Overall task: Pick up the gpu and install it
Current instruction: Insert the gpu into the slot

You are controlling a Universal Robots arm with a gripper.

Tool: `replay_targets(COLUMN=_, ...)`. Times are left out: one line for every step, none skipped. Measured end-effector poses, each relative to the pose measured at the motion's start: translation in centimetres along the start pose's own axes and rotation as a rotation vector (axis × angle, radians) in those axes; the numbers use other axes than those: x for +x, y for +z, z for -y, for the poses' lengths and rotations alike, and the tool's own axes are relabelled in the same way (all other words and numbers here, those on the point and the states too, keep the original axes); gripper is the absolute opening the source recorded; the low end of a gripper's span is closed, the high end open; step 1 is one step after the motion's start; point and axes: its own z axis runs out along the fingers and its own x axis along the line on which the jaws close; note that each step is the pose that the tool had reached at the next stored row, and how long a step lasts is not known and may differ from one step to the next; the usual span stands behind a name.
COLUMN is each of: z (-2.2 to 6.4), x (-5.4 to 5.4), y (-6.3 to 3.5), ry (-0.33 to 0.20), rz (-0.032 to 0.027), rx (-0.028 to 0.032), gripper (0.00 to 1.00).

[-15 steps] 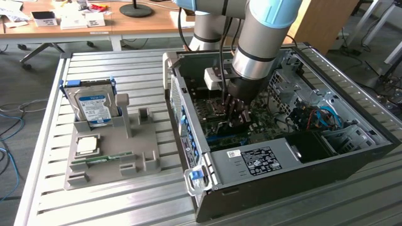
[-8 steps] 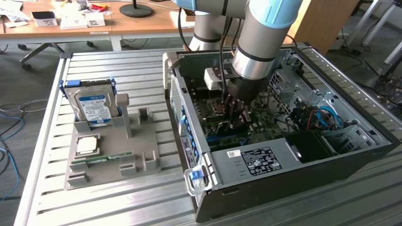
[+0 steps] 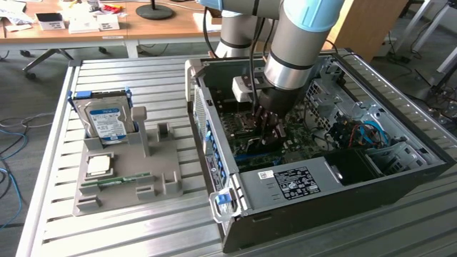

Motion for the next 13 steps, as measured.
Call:
replay_targets(z=-0.01, x=-0.01, y=-0.2, ry=0.0, rz=0.0001, rx=0.0011, gripper=0.4)
replay_targets(z=-0.02, x=-0.02, y=-0.4, ry=0.0, rz=0.0002, rx=0.0025, gripper=0.4)
replay_targets(z=-0.02, x=-0.02, y=-0.53, ry=0.0, rz=0.0004, rx=0.0039, gripper=0.4)
replay_targets(z=-0.02, x=-0.02, y=-0.55, ry=0.0, rz=0.0004, rx=0.0046, gripper=0.4)
replay_targets(z=-0.02, x=-0.02, y=-0.55, ry=0.0, rz=0.0006, rx=0.0047, gripper=0.4)
replay_targets(z=-0.06, x=-0.02, y=-0.55, ry=0.0, rz=0.0017, rx=0.0057, gripper=0.4)
replay_targets(z=-0.12, x=-0.02, y=-0.55, ry=0.0, rz=0.0065, rx=0.0084, gripper=0.4)
replay_targets(z=-0.17, x=-0.01, y=-0.56, ry=-0.002, rz=0.0102, rx=0.0111, gripper=0.4)
replay_targets(z=-0.21, x=-0.01, y=-0.56, ry=-0.003, rz=0.0117, rx=0.0133, gripper=0.4)
replay_targets(z=-0.21, x=-0.01, y=-0.56, ry=-0.003, rz=0.0122, rx=0.0141, gripper=0.4)
replay_targets(z=-0.21, x=-0.01, y=-0.56, ry=-0.004, rz=0.0126, rx=0.0148, gripper=0.4)
replay_targets(z=-0.21, x=0.0, y=-0.6, ry=-0.004, rz=0.0128, rx=0.0152, gripper=0.4)
replay_targets(z=-0.22, x=-0.01, y=-0.68, ry=-0.004, rz=0.0135, rx=0.0156, gripper=0.4)
